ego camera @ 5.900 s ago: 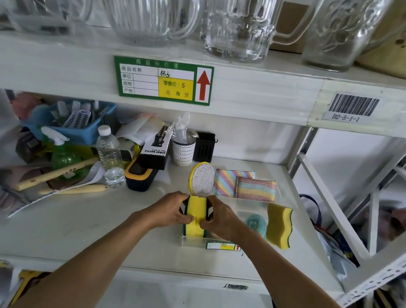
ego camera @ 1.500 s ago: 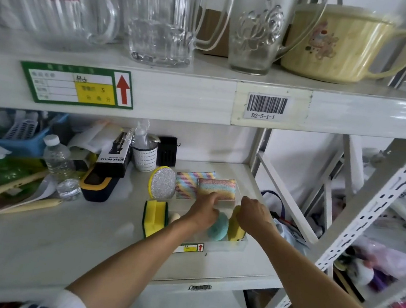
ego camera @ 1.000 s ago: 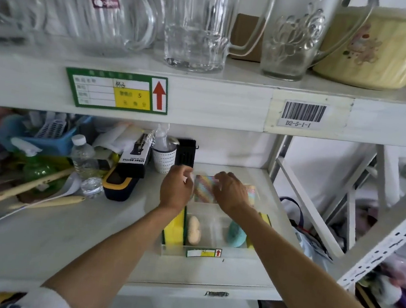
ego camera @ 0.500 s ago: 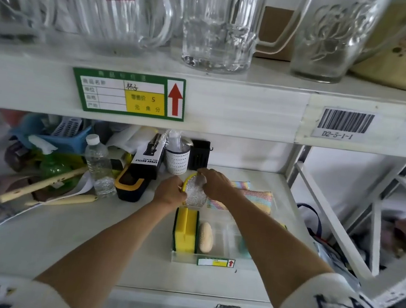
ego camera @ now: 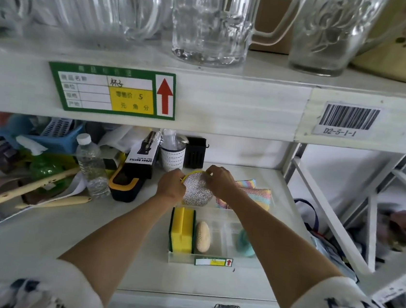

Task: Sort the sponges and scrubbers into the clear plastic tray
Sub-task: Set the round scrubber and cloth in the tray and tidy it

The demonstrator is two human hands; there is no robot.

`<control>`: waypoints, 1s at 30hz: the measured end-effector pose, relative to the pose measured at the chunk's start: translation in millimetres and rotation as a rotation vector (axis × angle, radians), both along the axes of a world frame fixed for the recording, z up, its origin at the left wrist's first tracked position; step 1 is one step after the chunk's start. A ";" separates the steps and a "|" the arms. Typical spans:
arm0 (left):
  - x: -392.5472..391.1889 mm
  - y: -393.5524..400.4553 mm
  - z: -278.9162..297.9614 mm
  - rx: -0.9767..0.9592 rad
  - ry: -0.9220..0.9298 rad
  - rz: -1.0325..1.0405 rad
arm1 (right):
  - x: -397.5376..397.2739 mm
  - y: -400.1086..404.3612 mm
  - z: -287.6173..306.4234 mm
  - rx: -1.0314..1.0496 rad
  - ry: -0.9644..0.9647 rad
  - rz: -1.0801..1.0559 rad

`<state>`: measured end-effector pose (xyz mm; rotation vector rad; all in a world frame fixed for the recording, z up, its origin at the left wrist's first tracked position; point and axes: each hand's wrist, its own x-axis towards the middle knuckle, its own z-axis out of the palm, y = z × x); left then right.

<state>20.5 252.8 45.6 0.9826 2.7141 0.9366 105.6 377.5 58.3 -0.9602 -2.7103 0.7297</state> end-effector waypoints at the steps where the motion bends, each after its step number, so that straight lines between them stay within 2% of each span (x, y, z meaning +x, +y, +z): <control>1: 0.1 2.1 0.3 0.003 0.000 0.005 | 0.1 1.3 -0.5 0.002 -0.009 -0.017; 6: -3.9 9.3 -1.3 0.048 -0.063 -0.006 | -0.7 4.7 -2.3 0.013 -0.031 -0.037; 15: -7.0 9.7 -1.7 0.047 -0.069 0.003 | 0.3 5.7 -3.9 0.023 -0.070 0.001; 21: -1.3 14.6 2.5 0.085 0.010 0.023 | 11.2 13.3 4.7 0.036 0.067 -0.031; 26: 27.8 27.3 11.1 0.174 0.052 -0.084 | 37.0 33.8 11.6 0.070 0.253 -0.240; 30: 60.7 42.7 9.9 0.097 -0.012 -0.259 | 74.4 50.5 9.4 0.145 0.225 -0.464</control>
